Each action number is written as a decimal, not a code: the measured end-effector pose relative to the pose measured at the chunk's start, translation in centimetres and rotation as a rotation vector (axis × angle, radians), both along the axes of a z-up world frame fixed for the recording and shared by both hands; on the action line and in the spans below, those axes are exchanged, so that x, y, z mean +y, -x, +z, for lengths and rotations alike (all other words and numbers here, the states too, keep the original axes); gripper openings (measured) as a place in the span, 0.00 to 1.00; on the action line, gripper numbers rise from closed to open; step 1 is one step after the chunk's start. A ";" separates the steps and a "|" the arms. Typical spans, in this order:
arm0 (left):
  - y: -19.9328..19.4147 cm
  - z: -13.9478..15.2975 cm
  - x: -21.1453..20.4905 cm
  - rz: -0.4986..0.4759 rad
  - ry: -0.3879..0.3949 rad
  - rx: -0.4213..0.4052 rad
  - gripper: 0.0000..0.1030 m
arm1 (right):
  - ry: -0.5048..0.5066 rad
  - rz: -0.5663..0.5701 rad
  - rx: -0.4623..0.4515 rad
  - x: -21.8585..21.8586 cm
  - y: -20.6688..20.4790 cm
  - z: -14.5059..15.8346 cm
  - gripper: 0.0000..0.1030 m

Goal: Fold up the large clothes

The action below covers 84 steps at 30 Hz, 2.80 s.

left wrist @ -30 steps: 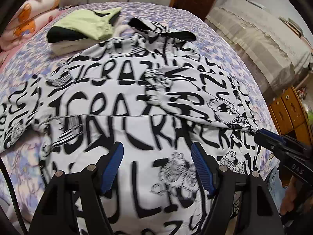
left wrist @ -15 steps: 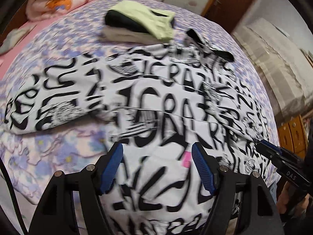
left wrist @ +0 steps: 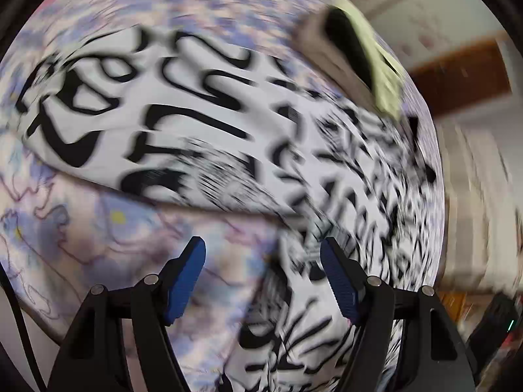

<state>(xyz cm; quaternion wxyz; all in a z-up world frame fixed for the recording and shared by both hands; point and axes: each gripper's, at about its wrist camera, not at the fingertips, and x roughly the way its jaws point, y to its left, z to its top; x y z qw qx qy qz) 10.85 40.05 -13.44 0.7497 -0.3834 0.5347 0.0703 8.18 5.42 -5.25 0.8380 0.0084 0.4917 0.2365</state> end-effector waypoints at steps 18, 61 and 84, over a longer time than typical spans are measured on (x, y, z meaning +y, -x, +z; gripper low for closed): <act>0.7 -7.2 12.9 0.451 0.093 0.072 0.41 | 0.048 0.042 0.049 4.1 -1.3 -3.4 0.27; -7.6 0.5 -34.5 -0.726 -0.412 -0.263 0.64 | -0.143 -0.408 0.109 -21.2 1.4 -5.9 0.28; 1.3 2.1 -17.6 -0.328 -0.322 -0.223 0.73 | 0.188 0.152 -0.218 -2.3 0.2 -3.2 0.52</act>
